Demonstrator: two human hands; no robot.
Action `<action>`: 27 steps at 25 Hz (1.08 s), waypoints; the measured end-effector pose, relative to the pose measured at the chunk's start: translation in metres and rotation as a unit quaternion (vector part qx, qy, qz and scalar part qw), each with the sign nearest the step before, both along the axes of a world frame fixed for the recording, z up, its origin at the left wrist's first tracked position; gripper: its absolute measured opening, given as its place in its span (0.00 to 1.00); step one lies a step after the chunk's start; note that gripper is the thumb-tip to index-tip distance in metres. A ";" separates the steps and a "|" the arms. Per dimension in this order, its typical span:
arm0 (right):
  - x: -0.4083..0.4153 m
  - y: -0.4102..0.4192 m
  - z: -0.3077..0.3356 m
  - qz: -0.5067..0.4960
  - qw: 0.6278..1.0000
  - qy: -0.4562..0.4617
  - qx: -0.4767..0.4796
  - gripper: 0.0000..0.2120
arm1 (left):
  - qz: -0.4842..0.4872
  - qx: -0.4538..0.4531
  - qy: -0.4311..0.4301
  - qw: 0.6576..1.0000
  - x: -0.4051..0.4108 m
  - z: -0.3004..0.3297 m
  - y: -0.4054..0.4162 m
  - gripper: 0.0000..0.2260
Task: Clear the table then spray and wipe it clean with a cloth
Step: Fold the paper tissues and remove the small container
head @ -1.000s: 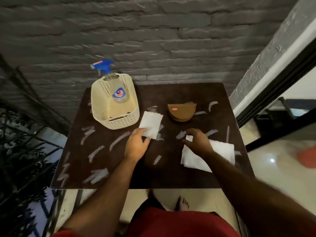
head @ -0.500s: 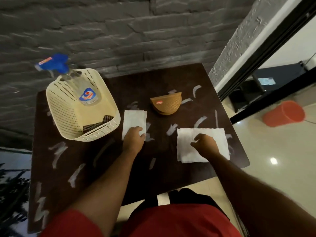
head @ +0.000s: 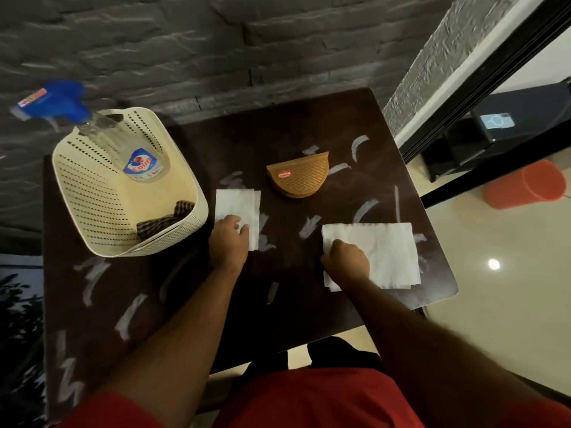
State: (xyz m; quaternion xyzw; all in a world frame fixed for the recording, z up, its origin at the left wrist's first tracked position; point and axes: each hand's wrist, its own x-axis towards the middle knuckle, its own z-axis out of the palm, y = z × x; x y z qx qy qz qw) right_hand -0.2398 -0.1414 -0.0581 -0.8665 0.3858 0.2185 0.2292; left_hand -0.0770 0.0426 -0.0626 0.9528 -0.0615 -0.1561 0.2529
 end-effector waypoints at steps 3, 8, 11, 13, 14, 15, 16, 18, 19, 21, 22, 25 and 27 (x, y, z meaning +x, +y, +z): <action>0.003 -0.006 -0.001 0.008 1.000 0.009 -0.006 0.07 | 0.050 0.035 -0.003 0.998 0.003 0.005 -0.002 0.17; 0.023 0.002 -0.001 0.028 0.999 0.008 0.032 0.07 | 0.136 0.105 0.048 0.984 0.001 0.008 -0.003 0.18; 0.044 0.021 0.002 0.066 0.997 -0.020 0.039 0.10 | 0.175 0.107 0.075 0.976 0.003 0.006 0.000 0.17; 0.059 0.034 0.002 0.095 0.994 -0.027 0.052 0.10 | 0.186 0.112 0.083 0.973 0.007 0.003 0.003 0.18; 0.066 0.040 0.002 0.109 0.992 -0.025 0.063 0.10 | 0.189 0.114 0.089 0.971 0.010 0.002 0.005 0.18; 0.071 0.045 0.003 0.120 0.990 -0.021 0.077 0.10 | 0.191 0.113 0.097 0.970 0.013 0.000 0.006 0.19; 0.076 0.049 0.002 0.128 0.988 -0.018 0.090 0.09 | 0.194 0.106 0.106 0.969 0.015 -0.003 0.008 0.19; 0.082 0.054 0.000 0.145 0.985 -0.008 0.095 0.08 | 0.196 0.090 0.122 0.969 0.019 -0.008 0.011 0.17; 0.083 0.054 -0.001 0.150 0.984 -0.002 0.093 0.08 | 0.191 0.083 0.127 0.970 0.019 -0.009 0.012 0.16; 0.084 0.053 -0.002 0.155 0.984 0.006 0.092 0.09 | 0.185 0.071 0.128 0.972 0.019 -0.009 0.014 0.13; 0.085 0.052 -0.002 0.154 0.983 0.008 0.098 0.09 | 0.185 0.061 0.125 0.973 0.019 -0.007 0.014 0.12; 0.086 0.047 0.001 0.108 0.987 -0.007 0.123 0.13 | 0.192 -0.006 0.119 0.974 0.015 0.004 0.010 0.09; 0.089 0.042 0.008 0.025 0.985 -0.040 0.164 0.17 | 0.206 -0.098 0.117 0.967 0.013 0.015 0.004 0.06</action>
